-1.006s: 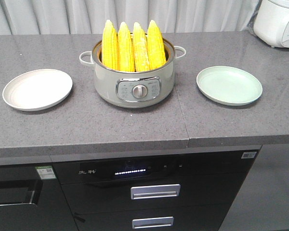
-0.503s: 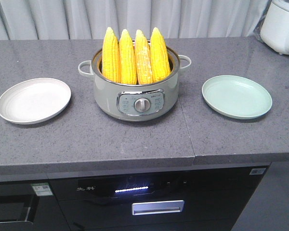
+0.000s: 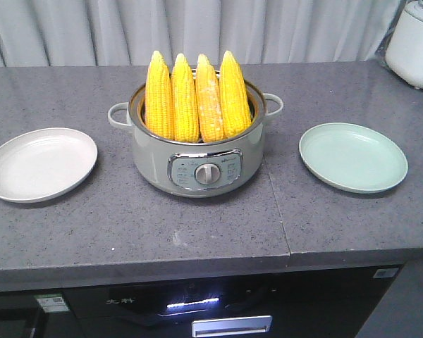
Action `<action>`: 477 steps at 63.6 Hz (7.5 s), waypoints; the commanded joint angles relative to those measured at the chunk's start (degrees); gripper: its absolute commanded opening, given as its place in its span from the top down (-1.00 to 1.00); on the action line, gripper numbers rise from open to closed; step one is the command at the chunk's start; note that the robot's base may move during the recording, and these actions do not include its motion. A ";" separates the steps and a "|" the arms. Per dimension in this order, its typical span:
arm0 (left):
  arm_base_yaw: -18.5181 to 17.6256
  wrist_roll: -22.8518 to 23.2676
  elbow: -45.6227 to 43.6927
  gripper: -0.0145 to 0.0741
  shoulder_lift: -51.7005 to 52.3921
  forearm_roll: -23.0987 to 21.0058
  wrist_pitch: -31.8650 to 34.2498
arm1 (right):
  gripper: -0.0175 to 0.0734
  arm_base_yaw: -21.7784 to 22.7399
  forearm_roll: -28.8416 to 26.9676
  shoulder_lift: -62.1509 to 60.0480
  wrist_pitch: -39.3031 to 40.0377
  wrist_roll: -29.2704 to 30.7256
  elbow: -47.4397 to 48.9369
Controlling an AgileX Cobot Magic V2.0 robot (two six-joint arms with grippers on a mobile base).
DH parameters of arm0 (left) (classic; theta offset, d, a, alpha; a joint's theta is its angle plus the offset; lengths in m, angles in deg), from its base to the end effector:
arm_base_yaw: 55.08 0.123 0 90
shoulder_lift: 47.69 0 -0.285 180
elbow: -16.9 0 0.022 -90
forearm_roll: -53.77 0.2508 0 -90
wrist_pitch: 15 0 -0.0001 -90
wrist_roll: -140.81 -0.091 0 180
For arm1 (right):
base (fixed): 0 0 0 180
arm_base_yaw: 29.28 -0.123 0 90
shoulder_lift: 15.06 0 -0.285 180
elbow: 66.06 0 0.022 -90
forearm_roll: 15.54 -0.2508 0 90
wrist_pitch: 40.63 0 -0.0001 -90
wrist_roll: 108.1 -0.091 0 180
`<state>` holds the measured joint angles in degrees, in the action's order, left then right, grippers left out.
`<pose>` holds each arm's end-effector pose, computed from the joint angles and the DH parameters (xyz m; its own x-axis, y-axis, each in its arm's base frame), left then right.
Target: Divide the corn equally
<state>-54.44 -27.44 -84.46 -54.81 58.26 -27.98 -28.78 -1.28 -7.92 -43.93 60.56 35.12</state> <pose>0.0556 0.0022 0.1849 -0.1464 -0.1300 -0.9807 -0.0477 0.9911 -0.1242 0.0568 -0.0018 0.1993 0.0135 -0.0507 -0.9986 0.0236 0.9985 -0.0503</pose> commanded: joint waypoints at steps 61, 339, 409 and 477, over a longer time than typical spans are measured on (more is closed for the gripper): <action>-0.34 0.15 -1.30 0.69 0.77 -0.02 4.01 | 0.62 0.04 0.59 -0.46 4.15 0.29 -1.04; -0.34 0.15 -1.30 0.69 0.77 -0.02 4.01 | 0.62 0.04 0.59 -0.46 4.15 0.29 -1.04; -0.34 1.04 -1.30 0.69 0.77 -0.06 16.04 | 0.62 0.04 -18.37 -0.46 9.32 -5.73 -1.04; -0.34 40.74 -16.63 0.69 0.77 1.33 25.69 | 0.62 0.04 -26.48 12.19 -9.90 7.66 27.93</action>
<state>-54.44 12.83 -96.21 -54.81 58.80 -0.99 -28.78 -28.33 0.59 -55.23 64.34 58.36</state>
